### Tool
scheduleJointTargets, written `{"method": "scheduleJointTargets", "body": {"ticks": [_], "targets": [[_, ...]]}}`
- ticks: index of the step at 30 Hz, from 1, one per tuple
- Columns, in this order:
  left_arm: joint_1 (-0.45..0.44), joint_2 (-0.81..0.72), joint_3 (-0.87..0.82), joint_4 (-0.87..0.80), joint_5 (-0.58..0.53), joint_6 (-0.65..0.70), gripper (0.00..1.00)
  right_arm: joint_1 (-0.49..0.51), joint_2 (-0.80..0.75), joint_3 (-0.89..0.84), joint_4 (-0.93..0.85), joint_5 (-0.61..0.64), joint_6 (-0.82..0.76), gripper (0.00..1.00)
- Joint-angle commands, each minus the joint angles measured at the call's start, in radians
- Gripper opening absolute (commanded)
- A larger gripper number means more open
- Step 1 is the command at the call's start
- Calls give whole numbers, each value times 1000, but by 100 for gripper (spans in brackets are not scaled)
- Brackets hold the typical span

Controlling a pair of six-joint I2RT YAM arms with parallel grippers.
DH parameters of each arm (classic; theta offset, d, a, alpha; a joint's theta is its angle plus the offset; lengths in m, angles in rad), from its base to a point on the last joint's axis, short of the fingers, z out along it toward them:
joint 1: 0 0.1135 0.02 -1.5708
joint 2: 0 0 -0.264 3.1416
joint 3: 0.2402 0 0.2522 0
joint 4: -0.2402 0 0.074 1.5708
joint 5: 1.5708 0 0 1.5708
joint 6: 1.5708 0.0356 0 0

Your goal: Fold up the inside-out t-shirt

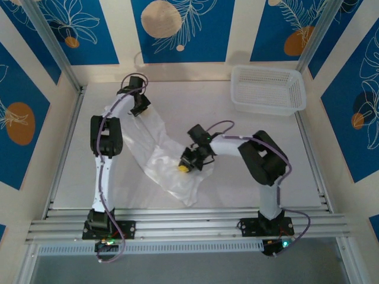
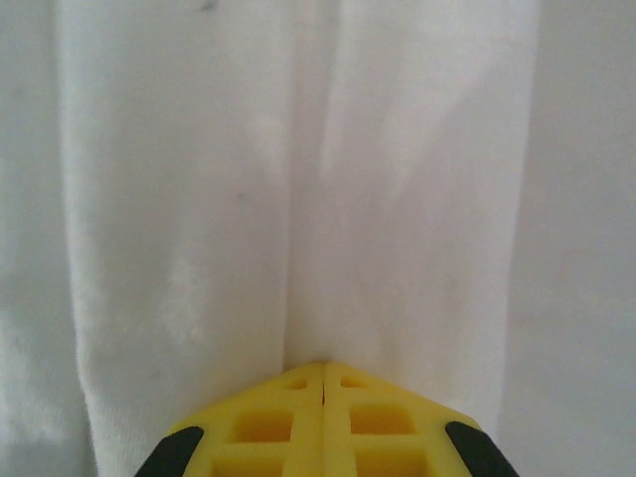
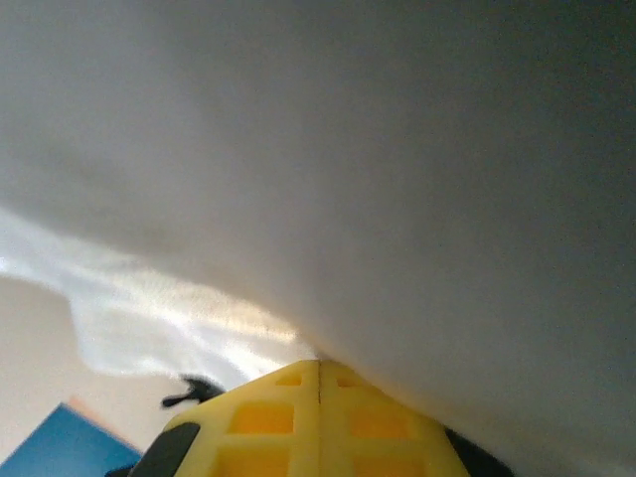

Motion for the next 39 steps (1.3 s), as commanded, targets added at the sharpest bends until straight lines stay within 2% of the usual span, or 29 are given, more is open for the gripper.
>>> {"method": "scheduleJointTargets", "body": {"ticks": [1, 3, 5, 7, 10, 13, 16, 18, 21, 24, 26, 29, 32, 36, 39], "targets": [[5, 72, 93, -39, 29, -15, 0, 42, 154, 165, -79, -192, -108, 0], [12, 88, 134, -33, 56, -14, 0, 78, 235, 315, -193, -220, -222, 2], [21, 91, 174, -27, 81, 0, 0, 128, 336, 514, -419, -189, -385, 3], [30, 80, 216, -56, 82, 20, 0, 162, 381, 617, -532, -188, -457, 4], [47, 6, 220, -87, 76, 55, 1, 178, 298, 600, -516, -158, -501, 7], [53, -112, 183, -123, 67, 129, 13, 157, 137, 494, -440, -106, -495, 9], [53, -295, 28, -112, 69, 177, 23, 102, -41, 304, -327, 68, -439, 12], [53, -437, -136, -85, 89, 180, 25, 68, -103, 218, -289, 174, -443, 12], [52, -664, -422, -26, 148, 173, 25, 48, -90, 211, -318, 255, -522, 10], [36, -872, -675, -15, 194, 167, 24, 36, -44, 268, -318, 250, -557, 9], [10, -1005, -829, -10, 181, 171, 24, 34, -6, 337, -297, 270, -572, 9], [-17, -1160, -973, -76, 101, 181, 23, 32, 85, 492, -288, 327, -578, 8], [-50, -1276, -1122, -70, 130, 188, 22, 31, 190, 628, -239, 390, -600, 6], [-111, -1329, -1298, -14, 197, 153, 20, 1, 364, 860, -199, 404, -597, 0], [-158, -1318, -1385, 55, 212, 97, 17, -22, 545, 1130, -249, 371, -572, 0]]}}
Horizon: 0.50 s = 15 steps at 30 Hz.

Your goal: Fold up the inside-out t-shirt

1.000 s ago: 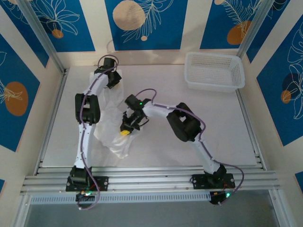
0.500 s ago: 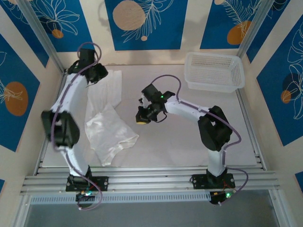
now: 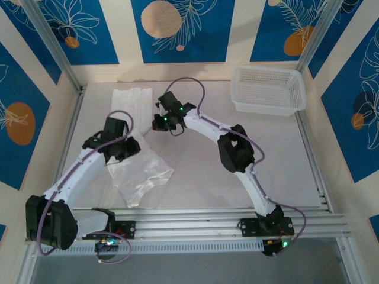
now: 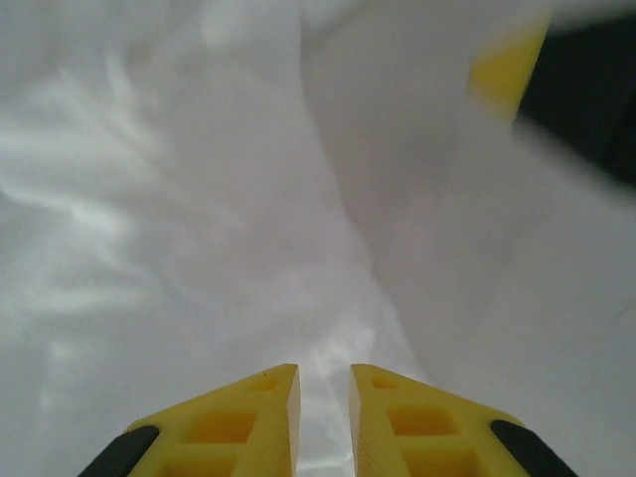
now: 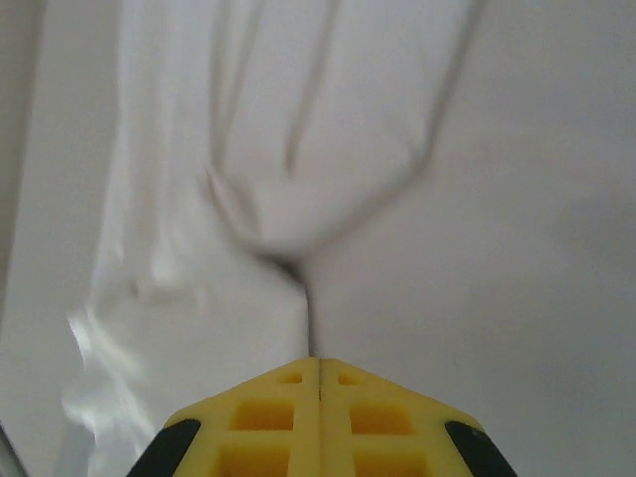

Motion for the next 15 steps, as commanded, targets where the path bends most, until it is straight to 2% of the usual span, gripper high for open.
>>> {"method": "scheduleJointTargets", "body": {"ticks": [1, 5, 9, 11, 15], "targets": [[-44, 15, -65, 91, 44, -50, 16, -31, 170, 241, -27, -11, 8, 0], [-57, 96, -75, 157, 72, -51, 11, -35, 366, 482, 11, -105, 41, 0], [-58, 156, -87, 174, 80, -55, 6, -29, 434, 512, 112, -203, 75, 0], [-60, 157, -107, 185, 92, -58, 5, -16, 459, 557, 62, -186, 37, 0], [-64, 168, -141, 170, 114, -55, 4, -9, 444, 536, -8, -117, 14, 0]]}}
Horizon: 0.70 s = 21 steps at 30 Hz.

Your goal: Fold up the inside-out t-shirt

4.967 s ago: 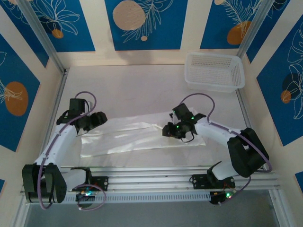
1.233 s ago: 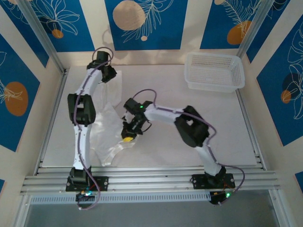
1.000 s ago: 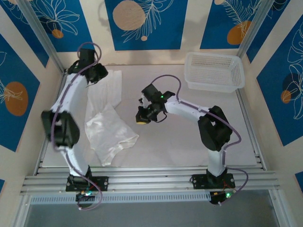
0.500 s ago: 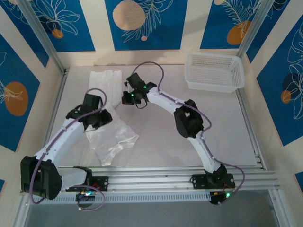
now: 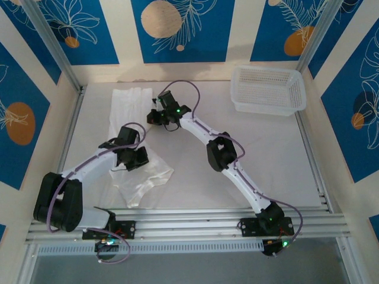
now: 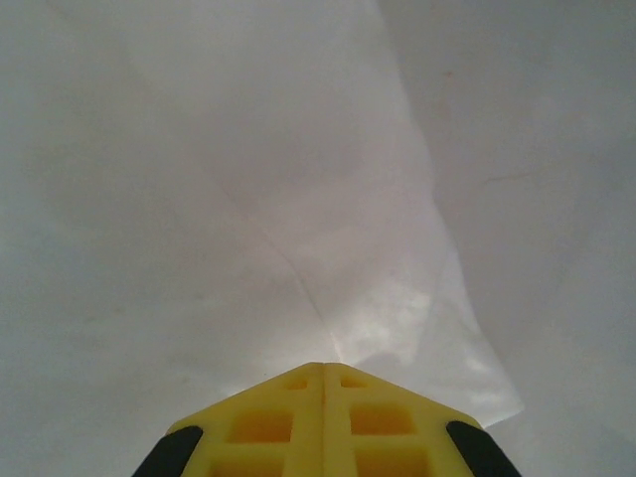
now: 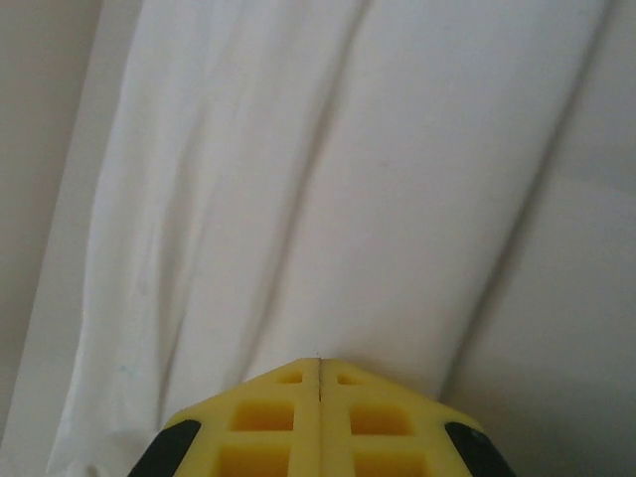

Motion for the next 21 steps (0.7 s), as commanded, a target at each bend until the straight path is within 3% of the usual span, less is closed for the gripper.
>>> {"method": "scheduleJointTargets", "body": {"ticks": [1, 3, 8, 16, 21], "targets": [[-19, 18, -38, 1, 47, -9, 4, 20, 4, 16, -107, 43, -14, 0], [-29, 28, -65, 7, 75, -13, 4, 5, 3, 22, -189, 102, 18, 0], [-70, 18, -128, -11, 141, -31, 3, -46, -6, 17, -292, 97, 79, 0], [-70, -206, -176, -213, 67, -37, 0, -137, -86, -59, -397, 230, 124, 0], [-71, -268, -161, -125, 176, -36, 4, -200, -104, -48, -443, 275, 91, 0]]}}
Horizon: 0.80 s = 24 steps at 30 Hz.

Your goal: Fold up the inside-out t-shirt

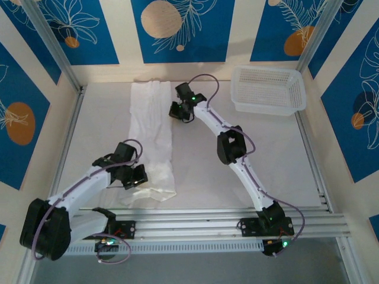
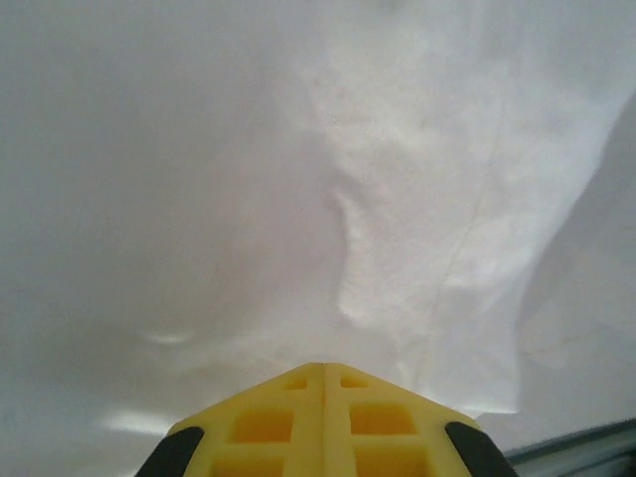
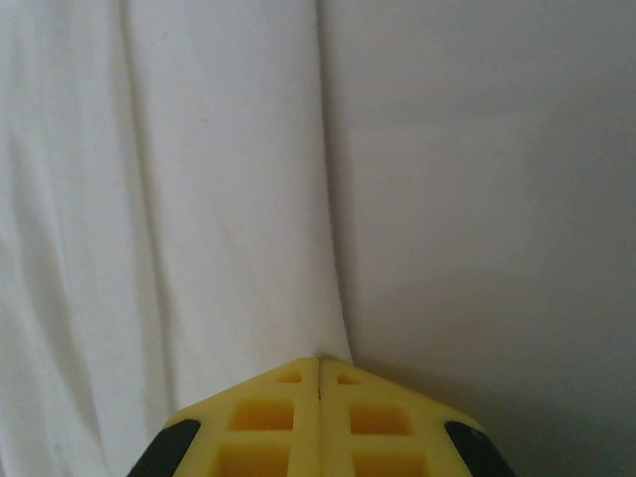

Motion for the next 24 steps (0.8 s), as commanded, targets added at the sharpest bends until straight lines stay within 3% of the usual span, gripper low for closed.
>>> {"method": "scheduleJointTargets", "body": {"ticks": [1, 6, 9, 12, 15, 18, 24], "targets": [[-8, 0, 11, 59, 110, -5, 5, -49, -27, -25, -129, 87, -2, 0], [-10, -5, 72, 83, 112, 15, 18, -80, -81, -24, -108, -43, -80, 0], [-1, -41, 96, 56, 59, 1, 31, -58, -201, -116, -103, -148, -127, 9], [34, -37, 108, 68, 75, 0, 44, -32, -421, -436, -8, -182, -104, 14], [79, -7, 130, 58, 67, 29, 51, -6, -686, -882, 220, -190, 9, 20], [133, 18, 145, 52, 68, 65, 57, 41, -887, -1211, 334, -172, 93, 28], [257, 57, 156, 7, 29, 157, 62, 189, -1076, -1594, 396, -121, 190, 43]]}}
